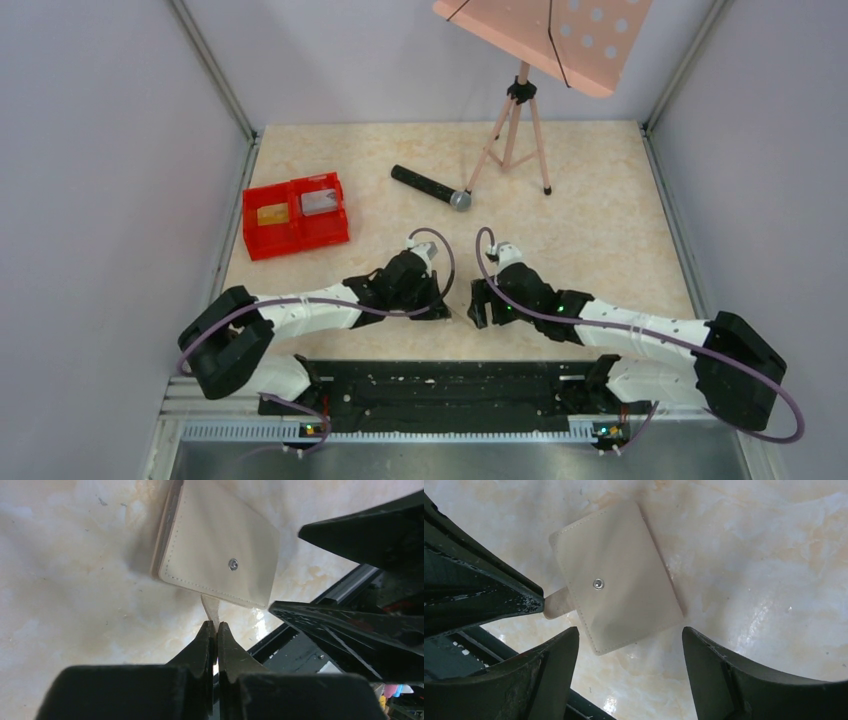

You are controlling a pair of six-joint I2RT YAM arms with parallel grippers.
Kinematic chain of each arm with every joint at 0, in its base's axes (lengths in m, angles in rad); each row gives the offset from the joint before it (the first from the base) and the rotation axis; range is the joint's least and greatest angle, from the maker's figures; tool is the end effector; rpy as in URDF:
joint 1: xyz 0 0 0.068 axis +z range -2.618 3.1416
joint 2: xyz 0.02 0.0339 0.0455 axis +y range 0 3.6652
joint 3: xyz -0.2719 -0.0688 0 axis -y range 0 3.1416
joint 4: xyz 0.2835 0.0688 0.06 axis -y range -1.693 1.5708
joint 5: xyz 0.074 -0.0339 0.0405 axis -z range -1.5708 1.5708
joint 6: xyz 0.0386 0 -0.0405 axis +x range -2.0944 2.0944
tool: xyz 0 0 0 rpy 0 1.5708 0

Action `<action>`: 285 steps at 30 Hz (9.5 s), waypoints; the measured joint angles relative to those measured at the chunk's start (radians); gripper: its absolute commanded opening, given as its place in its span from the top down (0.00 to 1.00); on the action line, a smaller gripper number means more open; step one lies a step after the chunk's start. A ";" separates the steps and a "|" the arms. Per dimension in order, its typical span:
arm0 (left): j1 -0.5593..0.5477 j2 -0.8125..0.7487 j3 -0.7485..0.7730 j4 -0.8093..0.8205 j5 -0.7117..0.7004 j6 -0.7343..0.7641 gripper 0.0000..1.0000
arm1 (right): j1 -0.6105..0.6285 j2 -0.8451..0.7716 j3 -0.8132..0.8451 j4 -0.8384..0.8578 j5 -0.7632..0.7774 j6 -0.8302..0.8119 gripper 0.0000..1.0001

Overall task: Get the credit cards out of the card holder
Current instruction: Open the card holder at the center of the board.

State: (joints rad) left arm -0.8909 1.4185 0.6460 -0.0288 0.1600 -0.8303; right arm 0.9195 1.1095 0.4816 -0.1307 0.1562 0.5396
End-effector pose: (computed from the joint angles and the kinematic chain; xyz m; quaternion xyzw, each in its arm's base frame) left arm 0.1849 -0.2384 0.1468 0.0580 0.9226 -0.3320 0.1878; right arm 0.1533 0.1912 0.1619 -0.1427 0.9052 0.2091 0.3414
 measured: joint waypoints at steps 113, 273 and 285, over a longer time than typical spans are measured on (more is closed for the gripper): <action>0.000 -0.257 -0.192 0.147 -0.062 -0.031 1.00 | -0.201 0.061 0.114 -0.039 -0.389 -0.050 0.28; 0.001 -0.330 -0.247 0.124 -0.117 -0.032 1.00 | -0.134 0.258 0.235 -0.001 -0.062 -0.130 0.42; 0.001 -0.332 -0.249 -0.011 -0.241 0.017 0.97 | -0.208 0.237 0.232 -0.108 -0.030 -0.115 0.45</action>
State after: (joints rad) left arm -0.8898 1.0866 0.3973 -0.0395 -0.0814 -0.8135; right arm 0.7120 1.3460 0.7132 -0.2382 0.1261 0.4244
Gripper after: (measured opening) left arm 0.026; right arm 0.563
